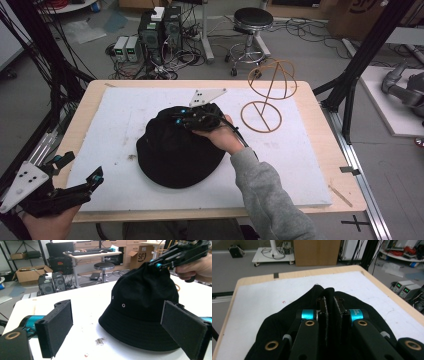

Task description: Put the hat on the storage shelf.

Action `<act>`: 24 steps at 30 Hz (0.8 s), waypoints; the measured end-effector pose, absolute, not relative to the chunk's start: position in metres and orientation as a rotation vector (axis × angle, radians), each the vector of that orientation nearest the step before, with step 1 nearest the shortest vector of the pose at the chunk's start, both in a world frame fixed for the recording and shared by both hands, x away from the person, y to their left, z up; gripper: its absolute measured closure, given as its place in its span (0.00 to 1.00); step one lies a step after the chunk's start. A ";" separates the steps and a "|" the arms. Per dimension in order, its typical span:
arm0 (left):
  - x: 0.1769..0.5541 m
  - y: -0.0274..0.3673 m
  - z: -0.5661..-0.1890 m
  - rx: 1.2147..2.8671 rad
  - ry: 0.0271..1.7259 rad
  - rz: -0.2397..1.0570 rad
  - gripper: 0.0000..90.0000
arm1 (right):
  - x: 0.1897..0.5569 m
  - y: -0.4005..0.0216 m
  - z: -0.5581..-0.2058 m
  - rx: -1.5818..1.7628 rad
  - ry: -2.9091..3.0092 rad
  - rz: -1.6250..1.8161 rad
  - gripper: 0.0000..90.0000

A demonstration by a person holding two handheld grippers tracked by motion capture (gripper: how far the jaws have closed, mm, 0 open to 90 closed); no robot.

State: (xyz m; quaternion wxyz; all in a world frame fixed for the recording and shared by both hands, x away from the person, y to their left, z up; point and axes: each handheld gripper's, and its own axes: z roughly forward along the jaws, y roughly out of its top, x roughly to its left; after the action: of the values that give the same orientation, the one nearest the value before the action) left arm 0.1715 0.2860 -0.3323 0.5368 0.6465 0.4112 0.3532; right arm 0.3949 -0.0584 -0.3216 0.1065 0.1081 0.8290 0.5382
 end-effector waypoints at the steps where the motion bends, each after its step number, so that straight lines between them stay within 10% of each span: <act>1: 0.173 0.285 -0.332 1.541 0.977 0.839 0.12 | 0.394 -0.060 -0.320 0.320 2.440 1.584 0.94; 24: 0.182 0.278 -0.336 1.558 0.969 0.813 0.12 | 0.360 -0.113 -0.243 0.243 2.368 1.600 0.94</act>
State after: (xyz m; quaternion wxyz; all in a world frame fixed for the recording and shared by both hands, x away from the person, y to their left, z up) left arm 0.1821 0.2779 -0.3357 0.5373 0.6548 0.4073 0.3415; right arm 0.3596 -0.1126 -0.2425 0.1361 0.0839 0.8179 0.5527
